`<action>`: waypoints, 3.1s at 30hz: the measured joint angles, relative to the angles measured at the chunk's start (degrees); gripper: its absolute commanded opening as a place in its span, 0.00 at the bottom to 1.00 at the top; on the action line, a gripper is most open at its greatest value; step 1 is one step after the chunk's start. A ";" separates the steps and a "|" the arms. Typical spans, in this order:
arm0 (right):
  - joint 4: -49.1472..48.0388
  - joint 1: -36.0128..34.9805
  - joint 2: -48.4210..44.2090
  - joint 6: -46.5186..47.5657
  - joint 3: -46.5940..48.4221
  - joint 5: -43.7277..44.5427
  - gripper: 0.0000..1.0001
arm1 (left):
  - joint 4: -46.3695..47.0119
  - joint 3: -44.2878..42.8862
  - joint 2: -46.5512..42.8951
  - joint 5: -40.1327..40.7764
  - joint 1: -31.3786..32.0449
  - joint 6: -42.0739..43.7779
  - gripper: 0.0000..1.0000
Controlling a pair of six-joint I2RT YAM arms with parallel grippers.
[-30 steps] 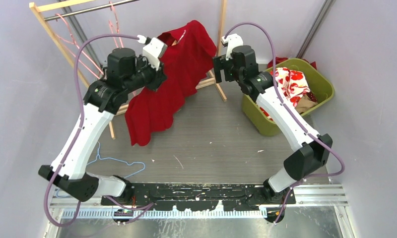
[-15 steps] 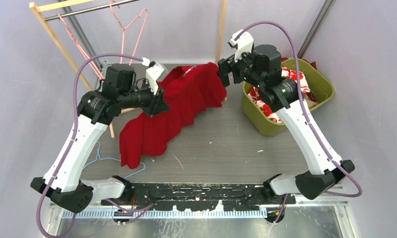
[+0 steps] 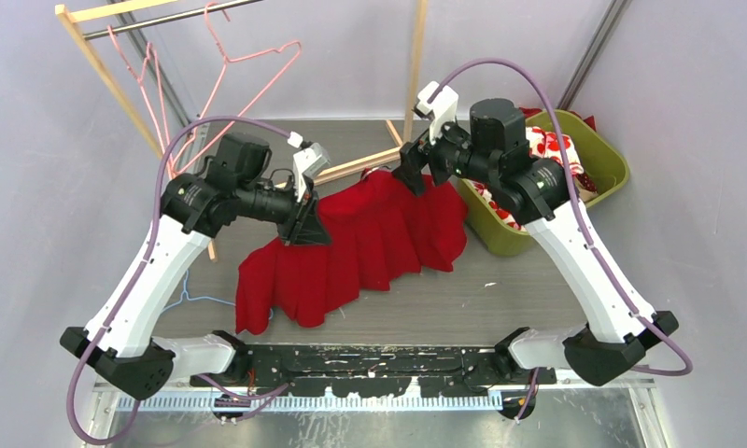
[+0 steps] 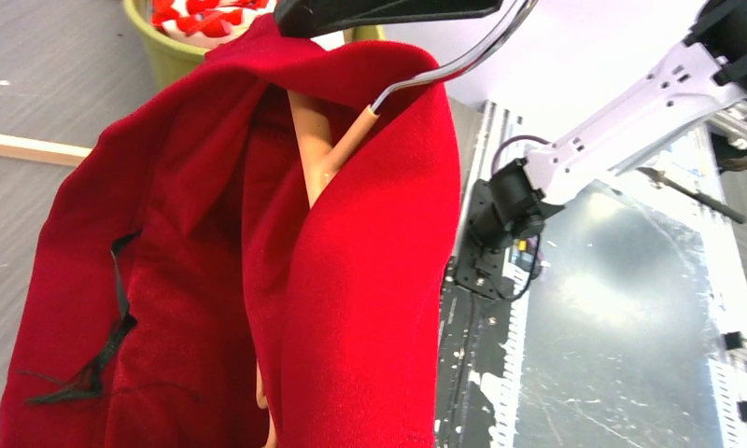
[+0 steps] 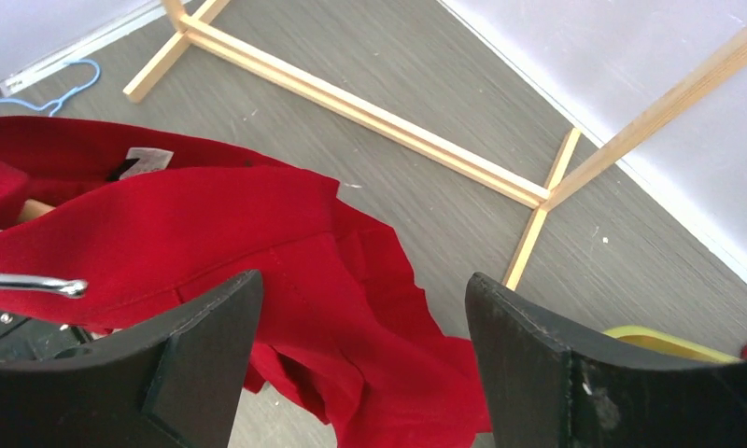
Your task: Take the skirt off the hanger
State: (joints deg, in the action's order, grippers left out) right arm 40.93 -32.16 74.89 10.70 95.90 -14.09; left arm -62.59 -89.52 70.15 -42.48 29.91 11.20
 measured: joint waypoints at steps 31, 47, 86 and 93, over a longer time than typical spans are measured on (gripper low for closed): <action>5.03 -5.29 -1.68 9.20 -5.84 5.99 0.85 | -1.60 -4.11 3.65 -7.52 0.63 -2.91 0.00; 8.31 -7.08 -2.03 21.24 -9.25 8.70 0.01 | -2.19 -4.52 2.47 -0.83 -0.72 -2.14 0.00; -15.52 -5.60 -3.91 20.17 -18.12 36.50 0.01 | 37.79 -1.27 3.04 17.77 1.11 4.52 0.58; -11.87 -5.22 -7.48 19.93 -17.07 35.41 0.01 | 38.10 -2.10 13.20 16.63 1.09 8.85 0.58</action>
State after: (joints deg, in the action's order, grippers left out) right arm 29.06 -37.39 67.42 30.63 78.83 21.32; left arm -24.49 -91.61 83.35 -25.85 31.00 20.05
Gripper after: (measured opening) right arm 0.245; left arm 0.573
